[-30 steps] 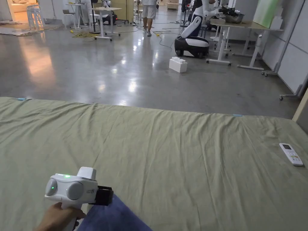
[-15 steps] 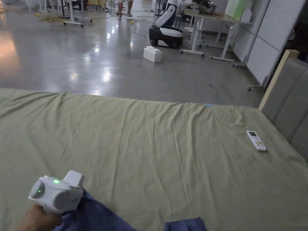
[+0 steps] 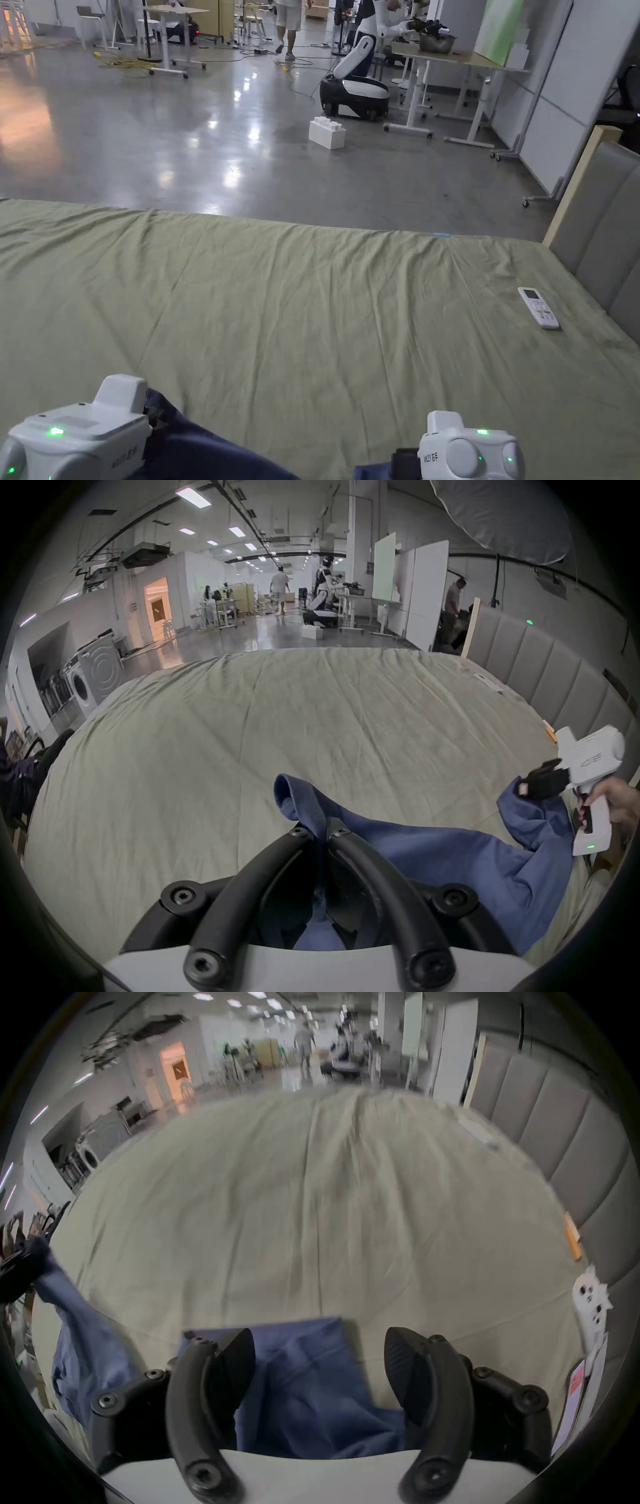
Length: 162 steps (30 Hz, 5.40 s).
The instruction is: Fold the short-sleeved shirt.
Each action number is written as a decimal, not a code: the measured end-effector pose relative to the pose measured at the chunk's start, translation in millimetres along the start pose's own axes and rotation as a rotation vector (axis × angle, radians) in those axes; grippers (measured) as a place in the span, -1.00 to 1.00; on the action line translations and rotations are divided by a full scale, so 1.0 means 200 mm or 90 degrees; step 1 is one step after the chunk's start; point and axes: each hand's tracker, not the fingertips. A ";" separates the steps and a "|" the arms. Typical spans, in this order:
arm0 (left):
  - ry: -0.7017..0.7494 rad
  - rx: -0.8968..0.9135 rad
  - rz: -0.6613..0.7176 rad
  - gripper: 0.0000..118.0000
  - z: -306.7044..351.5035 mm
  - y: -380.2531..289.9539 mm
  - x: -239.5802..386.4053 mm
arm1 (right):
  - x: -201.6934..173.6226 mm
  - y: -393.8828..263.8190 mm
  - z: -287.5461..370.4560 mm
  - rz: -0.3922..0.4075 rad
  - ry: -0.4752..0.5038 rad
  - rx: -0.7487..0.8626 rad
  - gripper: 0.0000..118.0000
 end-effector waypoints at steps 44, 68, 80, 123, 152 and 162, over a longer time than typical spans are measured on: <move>0.103 0.358 0.064 -0.90 1.44 1.06 -0.38 | -0.06 0.59 2.32 0.018 -0.041 0.670 -0.95; 0.132 0.356 0.097 -0.90 1.22 1.76 -0.48 | -0.16 1.20 2.33 0.039 -0.138 0.677 -0.95; 0.132 0.360 0.078 -0.90 1.21 1.75 -0.35 | -0.16 1.34 2.36 0.039 -0.167 0.698 -0.95; -0.008 0.023 0.100 -0.91 1.12 -0.70 -0.02 | -0.10 -1.09 1.41 0.077 -0.079 0.331 -0.95; 0.042 0.174 0.067 0.28 0.91 -0.51 0.18 | -0.38 -0.90 1.26 0.073 -0.076 0.530 0.73; 0.132 0.345 0.070 -0.75 1.00 -0.39 0.26 | -0.56 -0.81 1.41 0.092 -0.112 0.699 -0.80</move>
